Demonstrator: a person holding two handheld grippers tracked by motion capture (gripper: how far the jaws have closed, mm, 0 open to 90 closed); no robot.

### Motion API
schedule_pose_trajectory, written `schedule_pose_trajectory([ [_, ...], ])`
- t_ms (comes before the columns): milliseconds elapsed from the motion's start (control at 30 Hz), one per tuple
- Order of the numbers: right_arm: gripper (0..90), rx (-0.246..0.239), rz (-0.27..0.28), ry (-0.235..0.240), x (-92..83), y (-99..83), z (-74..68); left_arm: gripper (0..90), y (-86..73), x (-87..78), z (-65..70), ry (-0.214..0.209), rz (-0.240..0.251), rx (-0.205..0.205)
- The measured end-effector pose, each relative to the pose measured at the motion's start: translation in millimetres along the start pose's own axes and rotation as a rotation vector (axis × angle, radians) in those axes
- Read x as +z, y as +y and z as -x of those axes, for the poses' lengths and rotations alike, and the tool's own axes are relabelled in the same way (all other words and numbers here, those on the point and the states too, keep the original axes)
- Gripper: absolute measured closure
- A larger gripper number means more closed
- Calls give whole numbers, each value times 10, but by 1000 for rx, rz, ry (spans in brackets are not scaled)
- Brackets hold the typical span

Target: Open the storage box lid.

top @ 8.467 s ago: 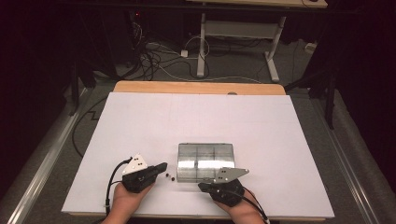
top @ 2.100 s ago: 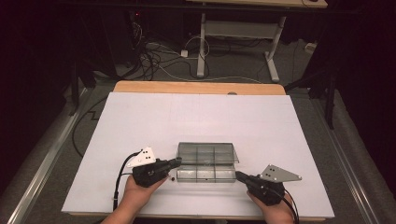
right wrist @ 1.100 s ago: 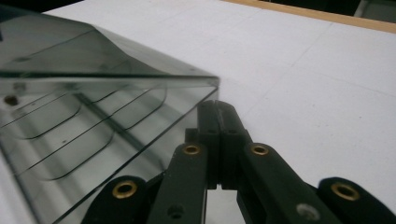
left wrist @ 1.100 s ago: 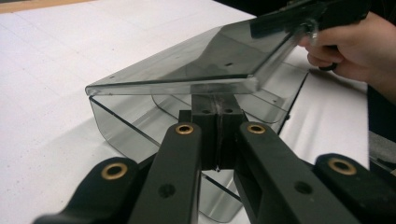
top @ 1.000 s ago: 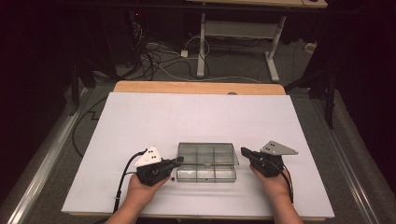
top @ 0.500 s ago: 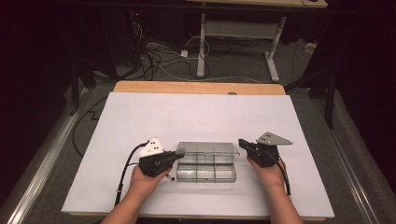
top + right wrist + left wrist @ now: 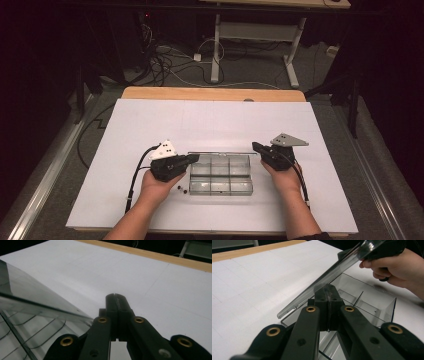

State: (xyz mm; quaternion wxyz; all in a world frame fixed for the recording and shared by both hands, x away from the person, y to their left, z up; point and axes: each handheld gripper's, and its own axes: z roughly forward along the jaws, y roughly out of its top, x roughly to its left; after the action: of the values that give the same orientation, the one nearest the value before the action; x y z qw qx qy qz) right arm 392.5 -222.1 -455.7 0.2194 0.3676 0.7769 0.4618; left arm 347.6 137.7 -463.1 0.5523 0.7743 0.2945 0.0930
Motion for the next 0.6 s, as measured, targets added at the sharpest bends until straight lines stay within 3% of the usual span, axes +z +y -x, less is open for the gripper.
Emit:
schedule_pose_trajectory([
  [233, 900, -7, 36, 6, 8, 107, -5, 874, 34, 24, -1, 7, -2, 11],
  [600, 900, 5, 47, 33, 38, 147, 1, 873, 68, 31, -25, 14, 1, -3],
])
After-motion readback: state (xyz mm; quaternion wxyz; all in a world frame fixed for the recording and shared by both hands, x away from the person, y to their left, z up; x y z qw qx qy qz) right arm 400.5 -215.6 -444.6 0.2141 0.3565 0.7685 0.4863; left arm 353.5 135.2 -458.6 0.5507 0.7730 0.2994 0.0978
